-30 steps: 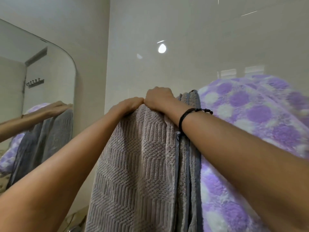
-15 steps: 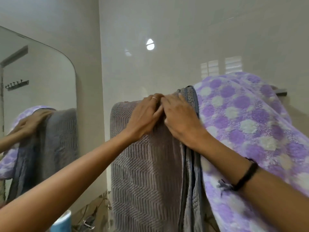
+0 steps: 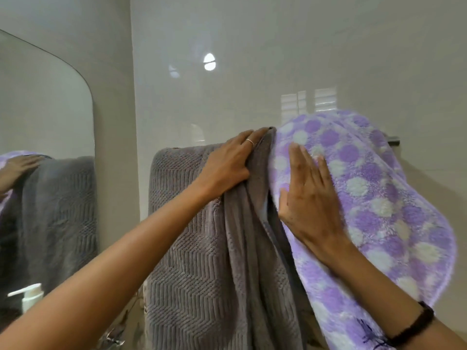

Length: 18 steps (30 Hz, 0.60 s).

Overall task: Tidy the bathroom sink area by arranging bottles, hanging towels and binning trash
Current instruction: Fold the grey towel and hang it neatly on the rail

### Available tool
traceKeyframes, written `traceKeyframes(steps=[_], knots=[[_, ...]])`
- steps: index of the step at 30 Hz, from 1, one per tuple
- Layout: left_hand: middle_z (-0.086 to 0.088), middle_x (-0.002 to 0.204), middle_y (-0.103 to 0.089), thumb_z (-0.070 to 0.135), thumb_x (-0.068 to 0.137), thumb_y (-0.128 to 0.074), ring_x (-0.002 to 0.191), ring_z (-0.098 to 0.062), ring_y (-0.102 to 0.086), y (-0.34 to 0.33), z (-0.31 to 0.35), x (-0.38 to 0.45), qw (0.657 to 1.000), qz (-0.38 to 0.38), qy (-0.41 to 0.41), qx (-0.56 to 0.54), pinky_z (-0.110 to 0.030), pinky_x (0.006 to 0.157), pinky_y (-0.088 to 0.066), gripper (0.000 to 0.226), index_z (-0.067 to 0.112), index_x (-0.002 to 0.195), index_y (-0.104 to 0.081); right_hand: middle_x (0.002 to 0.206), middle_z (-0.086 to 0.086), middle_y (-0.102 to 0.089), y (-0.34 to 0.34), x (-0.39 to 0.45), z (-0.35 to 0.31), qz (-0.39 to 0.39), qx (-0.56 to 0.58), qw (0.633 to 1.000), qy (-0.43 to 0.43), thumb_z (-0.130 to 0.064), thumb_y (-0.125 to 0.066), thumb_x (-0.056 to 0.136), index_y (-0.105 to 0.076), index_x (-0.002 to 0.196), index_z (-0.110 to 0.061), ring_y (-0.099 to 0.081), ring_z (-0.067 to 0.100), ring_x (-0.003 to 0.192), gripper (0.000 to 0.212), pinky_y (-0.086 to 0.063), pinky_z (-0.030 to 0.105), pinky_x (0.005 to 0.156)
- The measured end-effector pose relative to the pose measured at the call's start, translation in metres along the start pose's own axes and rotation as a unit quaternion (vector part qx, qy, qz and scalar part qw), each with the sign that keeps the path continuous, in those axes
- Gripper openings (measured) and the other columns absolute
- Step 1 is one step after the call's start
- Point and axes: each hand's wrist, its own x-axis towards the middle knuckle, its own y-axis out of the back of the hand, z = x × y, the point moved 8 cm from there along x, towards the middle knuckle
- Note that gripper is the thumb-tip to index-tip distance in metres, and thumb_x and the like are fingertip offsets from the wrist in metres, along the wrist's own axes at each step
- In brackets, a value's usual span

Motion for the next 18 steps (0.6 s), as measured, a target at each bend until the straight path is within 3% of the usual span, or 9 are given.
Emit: traceKeyframes(steps=[2, 7, 10, 12, 14, 18], knots=[[0.002, 0.146, -0.04, 0.002, 0.068, -0.046, 0.124, -0.026, -0.048, 0.005, -0.008, -0.002, 0.999, 0.017, -0.016, -0.023, -0.039, 0.087, -0.049, 0.085, 0.036, 0.143, -0.025, 0.147, 0.022, -0.035, -0.012, 0.002, -0.002, -0.054, -0.072, 0.996, 0.022, -0.021, -0.066, 0.075, -0.032, 0.141, 0.003, -0.036, 0.035, 0.137, 0.078, -0.024, 0.055, 0.113], [0.001, 0.146, -0.04, 0.002, 0.072, -0.049, 0.123, -0.027, -0.049, 0.0, -0.008, 0.001, 0.999, 0.042, -0.018, 0.016, -0.035, 0.083, -0.047, 0.08, 0.031, 0.144, -0.028, 0.159, 0.011, -0.001, -0.032, 0.024, 0.002, -0.121, -0.196, 0.973, 0.027, -0.033, -0.055, 0.084, -0.002, 0.15, -0.014, -0.003, 0.038, 0.145, 0.087, 0.004, 0.058, 0.113], [0.0, 0.146, -0.039, 0.008, 0.075, -0.053, 0.127, -0.025, -0.043, -0.003, -0.004, 0.002, 0.998, 0.062, 0.015, 0.026, -0.035, 0.088, -0.042, 0.076, 0.03, 0.144, -0.028, 0.156, 0.011, -0.013, -0.035, 0.046, -0.003, -0.123, -0.227, 0.966, 0.015, -0.032, -0.049, 0.086, -0.008, 0.149, -0.015, -0.009, 0.043, 0.142, 0.077, 0.003, 0.064, 0.11], [-0.005, 0.152, -0.028, 0.012, 0.077, -0.052, 0.138, -0.026, -0.028, -0.008, 0.001, 0.004, 0.997, 0.042, 0.041, 0.04, -0.048, 0.107, -0.029, 0.075, 0.027, 0.145, -0.025, 0.151, 0.012, -0.027, -0.032, 0.059, -0.001, -0.115, -0.212, 0.971, 0.004, -0.025, -0.045, 0.088, -0.02, 0.146, -0.015, -0.016, 0.044, 0.14, 0.064, 0.0, 0.065, 0.11], [-0.007, 0.156, -0.018, 0.018, 0.08, -0.05, 0.145, -0.025, -0.012, -0.008, 0.013, 0.008, 0.997, 0.045, 0.035, 0.053, -0.057, 0.113, -0.012, 0.069, 0.022, 0.145, -0.027, 0.142, 0.011, -0.037, -0.027, 0.067, 0.006, -0.108, -0.181, 0.978, -0.006, -0.022, -0.048, 0.088, -0.03, 0.142, -0.017, -0.022, 0.043, 0.137, 0.057, -0.002, 0.064, 0.111], [-0.002, 0.149, -0.037, 0.037, 0.092, -0.045, 0.144, -0.016, -0.018, -0.002, 0.041, 0.024, 0.992, 0.091, -0.041, 0.077, -0.053, 0.116, -0.003, 0.047, 0.015, 0.134, -0.047, 0.133, 0.007, -0.047, -0.013, 0.071, 0.036, -0.098, -0.153, 0.983, -0.023, -0.024, -0.056, 0.084, -0.043, 0.132, -0.022, -0.032, 0.036, 0.132, 0.05, -0.004, 0.062, 0.112]])
